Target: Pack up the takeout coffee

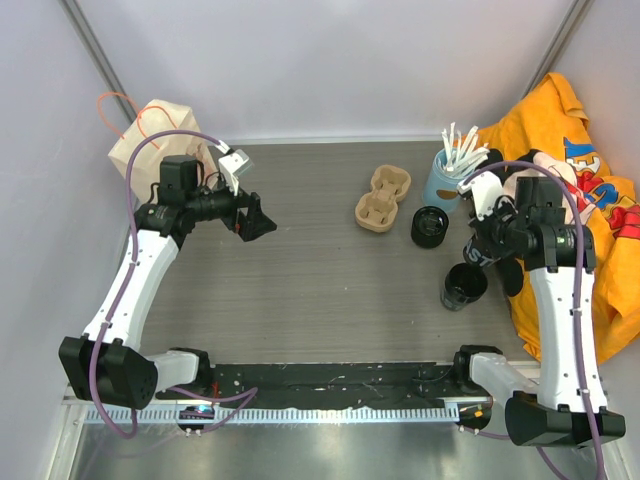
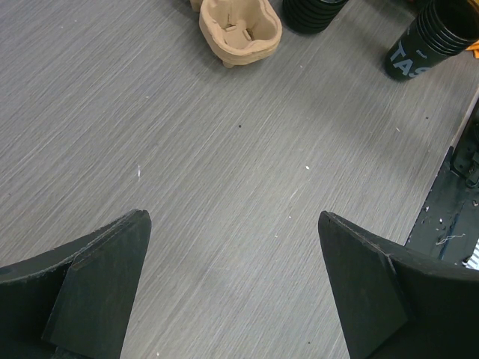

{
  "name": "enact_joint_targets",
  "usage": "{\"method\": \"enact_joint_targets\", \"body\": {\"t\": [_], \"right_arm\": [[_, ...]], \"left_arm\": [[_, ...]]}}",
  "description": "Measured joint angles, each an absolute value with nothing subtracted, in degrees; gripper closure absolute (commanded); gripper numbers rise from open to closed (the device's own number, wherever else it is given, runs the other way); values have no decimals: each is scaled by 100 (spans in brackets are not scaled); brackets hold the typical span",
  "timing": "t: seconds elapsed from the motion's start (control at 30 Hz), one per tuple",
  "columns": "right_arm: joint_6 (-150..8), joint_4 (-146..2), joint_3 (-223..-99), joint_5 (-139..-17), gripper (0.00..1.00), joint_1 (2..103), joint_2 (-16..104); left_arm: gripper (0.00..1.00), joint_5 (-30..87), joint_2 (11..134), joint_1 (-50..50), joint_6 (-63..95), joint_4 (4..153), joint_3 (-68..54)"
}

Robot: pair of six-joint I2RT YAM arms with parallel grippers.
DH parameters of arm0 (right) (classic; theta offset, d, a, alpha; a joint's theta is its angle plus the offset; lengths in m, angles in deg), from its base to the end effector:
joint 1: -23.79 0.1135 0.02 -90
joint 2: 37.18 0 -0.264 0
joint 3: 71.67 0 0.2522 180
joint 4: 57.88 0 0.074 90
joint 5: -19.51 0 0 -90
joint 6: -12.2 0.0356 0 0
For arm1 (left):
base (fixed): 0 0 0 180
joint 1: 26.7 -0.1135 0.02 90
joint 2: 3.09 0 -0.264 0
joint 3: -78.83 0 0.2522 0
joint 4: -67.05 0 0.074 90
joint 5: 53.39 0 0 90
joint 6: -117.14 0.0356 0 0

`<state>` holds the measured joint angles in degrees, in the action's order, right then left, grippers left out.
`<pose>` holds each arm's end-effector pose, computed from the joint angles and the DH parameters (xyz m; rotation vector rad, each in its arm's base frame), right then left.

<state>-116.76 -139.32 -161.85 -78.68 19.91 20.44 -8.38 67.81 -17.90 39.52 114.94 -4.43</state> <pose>0.1630 -0.0060 0.3899 -0.7908 2.2865 -0.1701 0.2538 -0.0648 0.3593 0.8049 1.9316 -0.8142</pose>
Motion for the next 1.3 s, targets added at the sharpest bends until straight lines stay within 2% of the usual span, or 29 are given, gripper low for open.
{"method": "enact_joint_targets", "body": {"t": [0.4, 0.6, 0.7, 1.07, 1.3], "right_arm": [[-11724, -14090, -17437, -8095, 99, 2232, 2595], [-11545, -13615, -17566, -7387, 99, 4299, 3402], [-11502, -13397, -17735, -7195, 99, 4863, 3935], [-11731, -12048, -18240, -6878, 99, 6225, 5358], [-12039, -11222, -18084, -6838, 99, 6811, 5697]], "left_arm": [[0, -324, 6824, -1792, 3740, 11416, -497], [0, 89, 6888, -1792, 3681, 11413, -653], [0, 229, 6888, -1814, 3684, 11459, -727], [0, -224, 6964, -2927, 3546, 11671, -889], [0, -276, 7039, -2968, 3321, 11623, -607]]}}
